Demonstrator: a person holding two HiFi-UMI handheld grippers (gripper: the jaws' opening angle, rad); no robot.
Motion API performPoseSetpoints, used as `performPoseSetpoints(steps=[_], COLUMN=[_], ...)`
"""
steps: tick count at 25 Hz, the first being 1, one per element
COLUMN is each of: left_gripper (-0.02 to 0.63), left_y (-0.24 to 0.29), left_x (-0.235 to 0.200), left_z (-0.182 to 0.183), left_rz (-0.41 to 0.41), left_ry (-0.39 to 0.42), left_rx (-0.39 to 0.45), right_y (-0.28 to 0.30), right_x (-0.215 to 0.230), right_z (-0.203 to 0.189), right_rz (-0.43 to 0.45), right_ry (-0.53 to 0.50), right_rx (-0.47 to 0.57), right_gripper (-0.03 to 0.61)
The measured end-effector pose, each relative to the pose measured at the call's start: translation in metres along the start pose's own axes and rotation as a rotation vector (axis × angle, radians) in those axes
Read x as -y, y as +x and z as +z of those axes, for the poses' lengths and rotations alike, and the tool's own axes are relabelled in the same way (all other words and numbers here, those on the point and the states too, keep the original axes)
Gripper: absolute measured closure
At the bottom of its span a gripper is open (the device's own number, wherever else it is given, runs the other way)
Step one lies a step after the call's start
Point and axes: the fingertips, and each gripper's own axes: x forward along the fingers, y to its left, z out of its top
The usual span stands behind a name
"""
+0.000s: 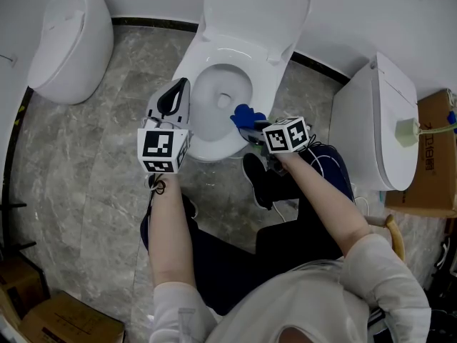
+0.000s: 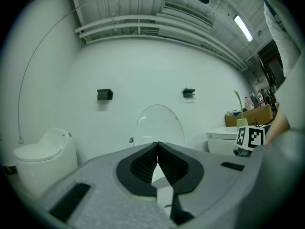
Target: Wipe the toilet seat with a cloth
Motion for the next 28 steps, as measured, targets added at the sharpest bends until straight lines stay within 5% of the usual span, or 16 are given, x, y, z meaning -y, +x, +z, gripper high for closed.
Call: performPoseSetpoints(steps=[28], left_gripper=[0.604], left_y=[0.0], left_x=[0.007], left_z=[-0.003], left_rz=[-0.031], left_ry=[0.017], left_rx=[-0.01], right_y=[0.001], right_x=[0.026], right_z=[0.013], right_rz=[-0.037], right_ry=[-0.026], right_rx=[0.004], right_gripper=[0.492])
